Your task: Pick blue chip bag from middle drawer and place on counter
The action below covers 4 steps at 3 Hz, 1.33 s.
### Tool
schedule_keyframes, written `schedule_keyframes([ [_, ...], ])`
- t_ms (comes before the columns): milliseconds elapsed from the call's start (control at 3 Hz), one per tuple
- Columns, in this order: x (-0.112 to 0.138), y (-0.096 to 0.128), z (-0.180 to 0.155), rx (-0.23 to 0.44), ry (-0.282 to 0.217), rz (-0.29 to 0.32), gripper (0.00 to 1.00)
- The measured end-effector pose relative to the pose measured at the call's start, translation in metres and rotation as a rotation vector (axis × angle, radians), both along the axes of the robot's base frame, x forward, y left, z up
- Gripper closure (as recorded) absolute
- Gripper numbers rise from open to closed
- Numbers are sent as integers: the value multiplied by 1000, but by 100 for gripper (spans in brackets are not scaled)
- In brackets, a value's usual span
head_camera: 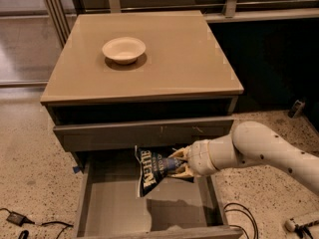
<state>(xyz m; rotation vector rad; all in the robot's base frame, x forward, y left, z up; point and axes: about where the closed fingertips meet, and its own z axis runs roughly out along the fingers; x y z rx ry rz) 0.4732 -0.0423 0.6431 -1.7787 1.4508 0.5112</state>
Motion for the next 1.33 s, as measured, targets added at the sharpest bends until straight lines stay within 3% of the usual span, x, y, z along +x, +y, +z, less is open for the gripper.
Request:
schedule_keyframes([
  [667, -37, 23, 153, -102, -267, 67, 100],
  [1000, -37, 23, 154, -102, -267, 67, 100],
  [1333, 0, 34, 208, -111, -400, 33, 100],
])
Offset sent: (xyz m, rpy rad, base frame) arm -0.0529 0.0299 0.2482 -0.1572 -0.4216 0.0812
